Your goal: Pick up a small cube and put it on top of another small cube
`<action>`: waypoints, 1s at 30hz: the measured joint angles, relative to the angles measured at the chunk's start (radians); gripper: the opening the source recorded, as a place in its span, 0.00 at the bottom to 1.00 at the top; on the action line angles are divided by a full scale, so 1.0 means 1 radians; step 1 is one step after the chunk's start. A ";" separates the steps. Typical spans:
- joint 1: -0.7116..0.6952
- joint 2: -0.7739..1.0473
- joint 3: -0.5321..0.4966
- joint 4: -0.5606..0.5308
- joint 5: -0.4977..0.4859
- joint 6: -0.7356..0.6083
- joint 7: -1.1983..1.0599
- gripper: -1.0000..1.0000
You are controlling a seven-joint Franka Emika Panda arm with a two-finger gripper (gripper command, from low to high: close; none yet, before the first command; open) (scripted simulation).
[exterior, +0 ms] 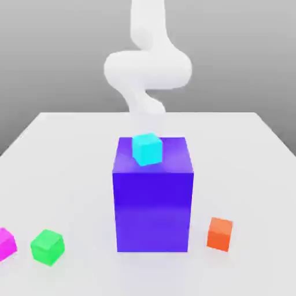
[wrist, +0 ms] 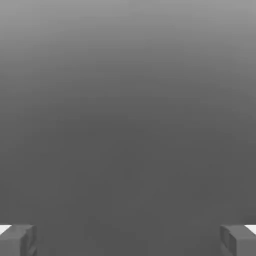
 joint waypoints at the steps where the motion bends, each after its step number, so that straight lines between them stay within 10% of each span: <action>1: -0.001 0.039 -0.021 -0.002 0.008 0.012 -0.008 0.50; 30: -0.280 1.081 -0.355 -0.045 0.320 0.352 -0.308 0.50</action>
